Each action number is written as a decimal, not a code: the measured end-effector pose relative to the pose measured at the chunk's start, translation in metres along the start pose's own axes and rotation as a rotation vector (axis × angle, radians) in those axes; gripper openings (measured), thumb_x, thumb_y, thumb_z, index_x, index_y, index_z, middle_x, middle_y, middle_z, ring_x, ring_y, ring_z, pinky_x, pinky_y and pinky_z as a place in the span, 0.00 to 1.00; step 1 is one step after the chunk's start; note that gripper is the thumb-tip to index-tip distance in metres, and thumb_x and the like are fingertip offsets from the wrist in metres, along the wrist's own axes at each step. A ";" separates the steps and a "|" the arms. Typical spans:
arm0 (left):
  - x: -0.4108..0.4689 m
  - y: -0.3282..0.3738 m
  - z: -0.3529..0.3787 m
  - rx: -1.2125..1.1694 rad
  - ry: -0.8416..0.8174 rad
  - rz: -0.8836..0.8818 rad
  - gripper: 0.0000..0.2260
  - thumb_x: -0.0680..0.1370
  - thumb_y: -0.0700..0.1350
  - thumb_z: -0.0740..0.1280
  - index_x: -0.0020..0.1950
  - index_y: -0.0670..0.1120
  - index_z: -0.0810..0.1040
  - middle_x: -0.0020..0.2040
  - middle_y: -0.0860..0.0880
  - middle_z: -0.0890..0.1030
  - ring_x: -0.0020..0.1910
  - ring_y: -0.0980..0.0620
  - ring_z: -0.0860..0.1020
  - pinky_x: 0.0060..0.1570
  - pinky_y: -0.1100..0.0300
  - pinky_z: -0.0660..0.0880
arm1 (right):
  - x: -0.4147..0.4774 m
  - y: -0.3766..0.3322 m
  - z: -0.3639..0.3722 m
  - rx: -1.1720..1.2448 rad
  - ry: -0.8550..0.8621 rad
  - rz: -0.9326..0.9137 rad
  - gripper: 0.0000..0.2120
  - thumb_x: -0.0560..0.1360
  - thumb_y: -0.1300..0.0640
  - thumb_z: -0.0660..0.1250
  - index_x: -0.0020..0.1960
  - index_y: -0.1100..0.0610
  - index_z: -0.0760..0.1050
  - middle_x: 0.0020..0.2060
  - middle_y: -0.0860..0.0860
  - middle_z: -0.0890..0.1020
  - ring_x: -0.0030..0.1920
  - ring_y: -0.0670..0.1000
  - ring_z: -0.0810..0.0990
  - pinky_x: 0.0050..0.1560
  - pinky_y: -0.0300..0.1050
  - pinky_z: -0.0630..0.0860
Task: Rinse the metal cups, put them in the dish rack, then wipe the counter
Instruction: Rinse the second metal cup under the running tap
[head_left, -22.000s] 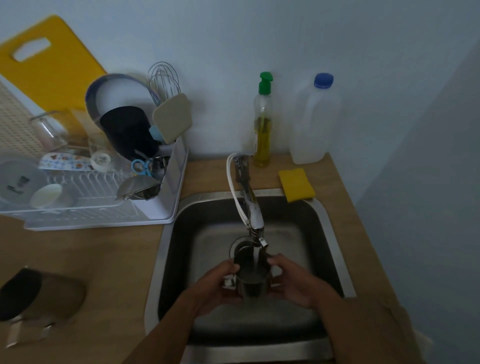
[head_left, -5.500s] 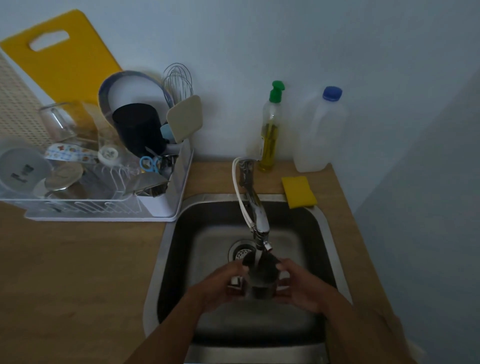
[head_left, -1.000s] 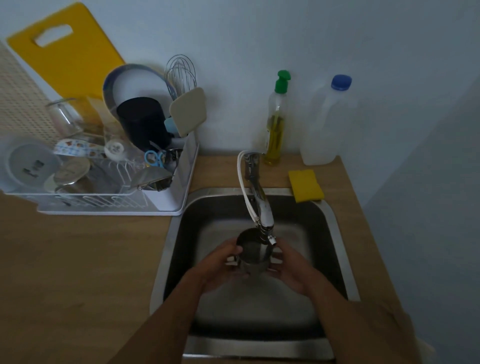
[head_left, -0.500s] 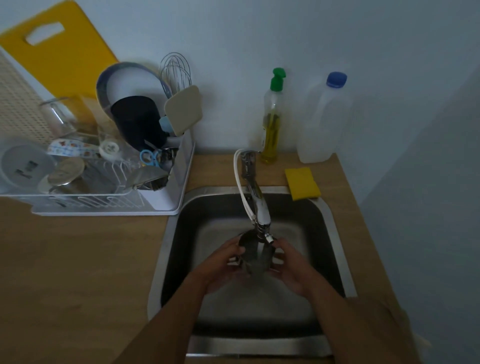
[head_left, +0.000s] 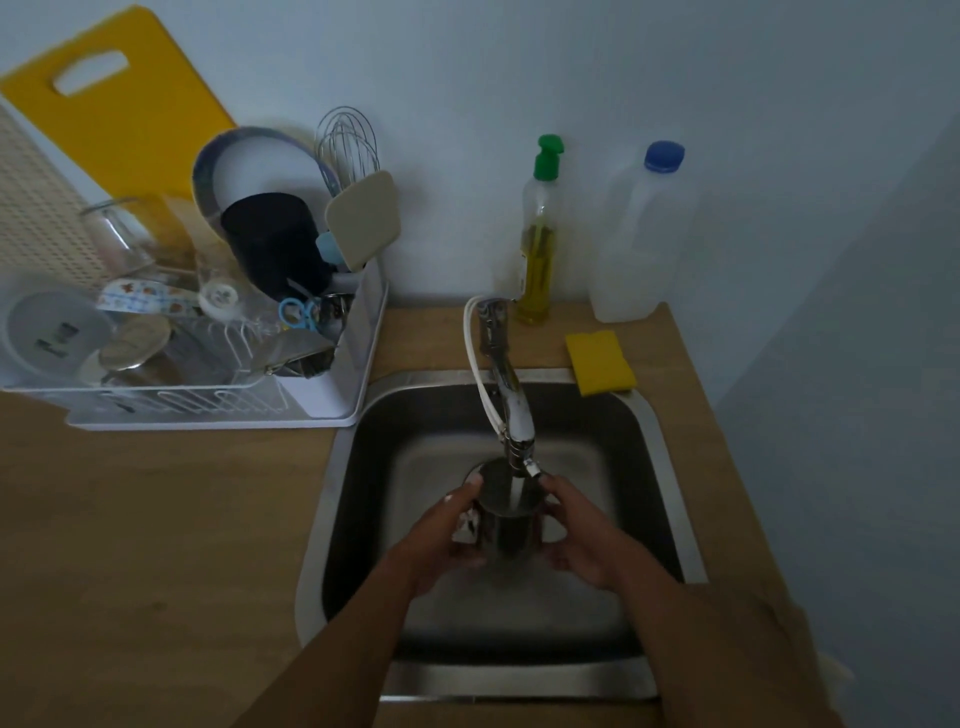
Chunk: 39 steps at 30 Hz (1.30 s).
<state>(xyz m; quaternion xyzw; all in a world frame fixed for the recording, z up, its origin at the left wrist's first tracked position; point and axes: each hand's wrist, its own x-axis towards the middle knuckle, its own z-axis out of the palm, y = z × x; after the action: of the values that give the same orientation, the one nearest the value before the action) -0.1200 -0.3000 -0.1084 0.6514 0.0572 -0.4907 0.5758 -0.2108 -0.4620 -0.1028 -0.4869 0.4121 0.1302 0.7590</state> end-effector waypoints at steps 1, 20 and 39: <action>0.000 -0.001 -0.005 0.046 0.012 -0.023 0.26 0.73 0.69 0.61 0.64 0.54 0.74 0.62 0.46 0.75 0.57 0.43 0.77 0.45 0.51 0.79 | 0.002 0.006 0.000 -0.074 0.008 0.016 0.24 0.75 0.35 0.58 0.65 0.46 0.73 0.63 0.50 0.76 0.53 0.56 0.79 0.43 0.47 0.74; -0.015 -0.012 -0.030 0.159 -0.047 -0.367 0.30 0.78 0.67 0.52 0.44 0.42 0.79 0.32 0.45 0.79 0.24 0.54 0.75 0.22 0.67 0.67 | 0.005 0.030 0.009 -0.626 0.119 0.059 0.36 0.77 0.32 0.47 0.28 0.57 0.73 0.19 0.52 0.72 0.19 0.48 0.69 0.26 0.35 0.65; -0.065 0.012 -0.082 -0.454 0.211 -0.053 0.24 0.70 0.58 0.71 0.58 0.41 0.79 0.55 0.39 0.80 0.54 0.39 0.79 0.56 0.43 0.77 | -0.031 0.032 0.081 -0.951 0.166 -0.879 0.22 0.67 0.32 0.62 0.56 0.42 0.67 0.52 0.44 0.76 0.51 0.45 0.76 0.50 0.47 0.76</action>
<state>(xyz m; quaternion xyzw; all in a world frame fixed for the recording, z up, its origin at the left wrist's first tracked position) -0.0986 -0.2055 -0.0661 0.5512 0.2431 -0.4095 0.6852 -0.2089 -0.3718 -0.0847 -0.9012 0.1292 -0.0622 0.4089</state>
